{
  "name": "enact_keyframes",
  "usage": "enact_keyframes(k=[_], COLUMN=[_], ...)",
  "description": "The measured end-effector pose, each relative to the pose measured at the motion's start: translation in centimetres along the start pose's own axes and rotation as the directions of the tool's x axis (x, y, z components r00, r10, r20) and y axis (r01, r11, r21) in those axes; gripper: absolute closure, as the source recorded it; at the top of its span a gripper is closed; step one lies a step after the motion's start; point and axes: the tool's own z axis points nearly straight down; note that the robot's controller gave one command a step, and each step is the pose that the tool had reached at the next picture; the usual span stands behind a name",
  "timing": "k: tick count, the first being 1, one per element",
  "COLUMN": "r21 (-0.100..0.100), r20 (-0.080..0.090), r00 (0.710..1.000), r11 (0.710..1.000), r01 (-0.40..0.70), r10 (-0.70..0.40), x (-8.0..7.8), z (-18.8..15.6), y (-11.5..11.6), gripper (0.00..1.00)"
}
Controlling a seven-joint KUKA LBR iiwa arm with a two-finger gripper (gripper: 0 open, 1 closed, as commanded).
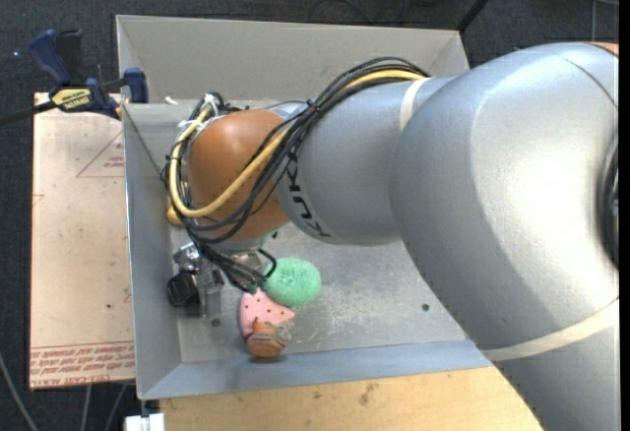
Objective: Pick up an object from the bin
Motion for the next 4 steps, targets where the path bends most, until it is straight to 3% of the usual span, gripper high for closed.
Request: enact_keyframes(k=[1, 2, 3, 4], r21=[0.000, 0.000, -0.001, -0.001], r20=[0.000, -0.009, -0.001, -0.013], r00=[1.000, 1.000, 0.996, 0.997], r11=[1.000, 1.000, 0.996, 0.997], r01=[0.000, 0.012, 0.085, 0.073], r10=[0.000, -0.012, -0.085, -0.073], x=[0.0, -0.4, -0.2, 0.4], z=[0.0, -5.1, -9.0, -12.1], y=[0.0, -1.0, -4.2, -3.4], gripper=[1.00, 1.00, 1.00, 1.00])
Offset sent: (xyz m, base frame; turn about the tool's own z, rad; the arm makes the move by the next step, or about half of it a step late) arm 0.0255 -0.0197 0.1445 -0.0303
